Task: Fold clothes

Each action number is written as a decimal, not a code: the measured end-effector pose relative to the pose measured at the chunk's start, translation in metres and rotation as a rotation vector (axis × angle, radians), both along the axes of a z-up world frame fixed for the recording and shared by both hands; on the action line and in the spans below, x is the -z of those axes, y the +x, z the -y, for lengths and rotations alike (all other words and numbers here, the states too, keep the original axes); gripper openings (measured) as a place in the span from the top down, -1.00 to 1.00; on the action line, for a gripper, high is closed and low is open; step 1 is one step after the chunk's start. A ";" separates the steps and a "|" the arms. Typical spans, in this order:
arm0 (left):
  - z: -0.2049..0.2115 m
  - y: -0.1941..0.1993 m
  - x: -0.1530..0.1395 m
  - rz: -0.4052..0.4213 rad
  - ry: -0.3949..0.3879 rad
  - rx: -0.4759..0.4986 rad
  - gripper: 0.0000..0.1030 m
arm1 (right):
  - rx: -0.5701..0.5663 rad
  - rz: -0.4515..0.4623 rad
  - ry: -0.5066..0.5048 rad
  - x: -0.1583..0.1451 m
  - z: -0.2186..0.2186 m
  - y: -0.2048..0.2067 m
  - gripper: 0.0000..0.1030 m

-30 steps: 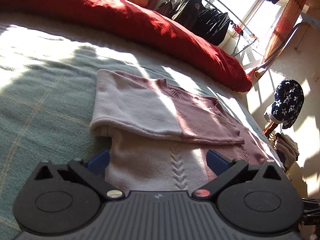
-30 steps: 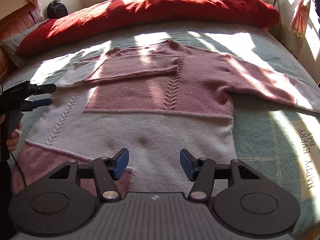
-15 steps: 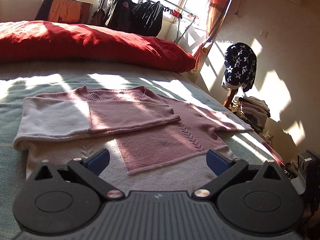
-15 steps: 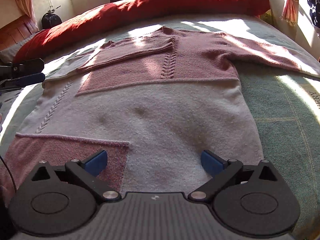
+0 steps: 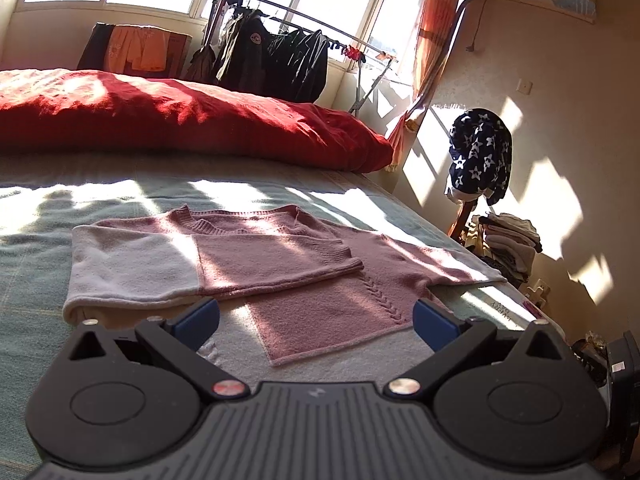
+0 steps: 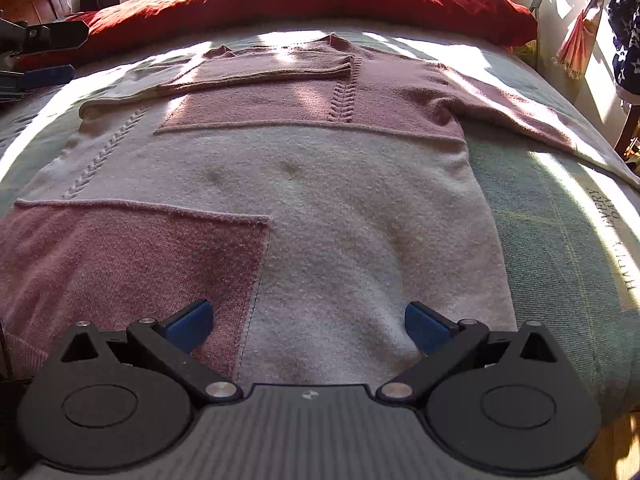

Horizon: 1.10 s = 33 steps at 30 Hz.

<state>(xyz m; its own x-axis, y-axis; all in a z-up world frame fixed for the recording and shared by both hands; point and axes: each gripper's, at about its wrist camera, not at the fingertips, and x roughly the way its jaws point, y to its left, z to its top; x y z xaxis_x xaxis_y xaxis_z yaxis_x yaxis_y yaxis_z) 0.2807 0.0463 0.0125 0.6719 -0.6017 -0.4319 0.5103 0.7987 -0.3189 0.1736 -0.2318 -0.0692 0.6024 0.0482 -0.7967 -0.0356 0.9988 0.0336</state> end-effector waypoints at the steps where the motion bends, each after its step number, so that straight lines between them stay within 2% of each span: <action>1: -0.001 -0.002 -0.002 0.007 -0.003 0.001 -0.98 | 0.014 0.002 -0.001 -0.002 -0.001 -0.003 -1.00; 6: -0.004 -0.013 -0.011 0.046 0.006 0.007 -0.98 | 0.005 0.055 0.040 -0.019 -0.018 -0.009 -1.00; 11: -0.012 -0.015 -0.014 0.059 -0.009 0.005 -0.98 | -0.134 0.095 -0.022 -0.025 -0.062 0.006 -1.00; 15: -0.012 -0.005 -0.012 0.047 -0.012 -0.020 -0.98 | -0.225 0.057 -0.039 -0.008 -0.082 0.013 -1.00; 21: 0.000 0.009 0.001 0.004 0.011 -0.011 -0.98 | -0.223 0.085 -0.016 -0.003 -0.071 -0.012 -1.00; 28: 0.009 0.008 0.005 0.000 0.039 0.008 -0.98 | -0.292 0.176 -0.019 -0.025 -0.093 0.011 -1.00; 31: 0.011 0.009 0.007 -0.005 0.042 0.012 -0.98 | -0.314 0.162 -0.026 -0.018 -0.106 0.023 -1.00; 33: 0.012 0.010 0.007 -0.006 0.047 0.011 -0.98 | -0.313 0.117 -0.031 -0.008 -0.108 0.024 -1.00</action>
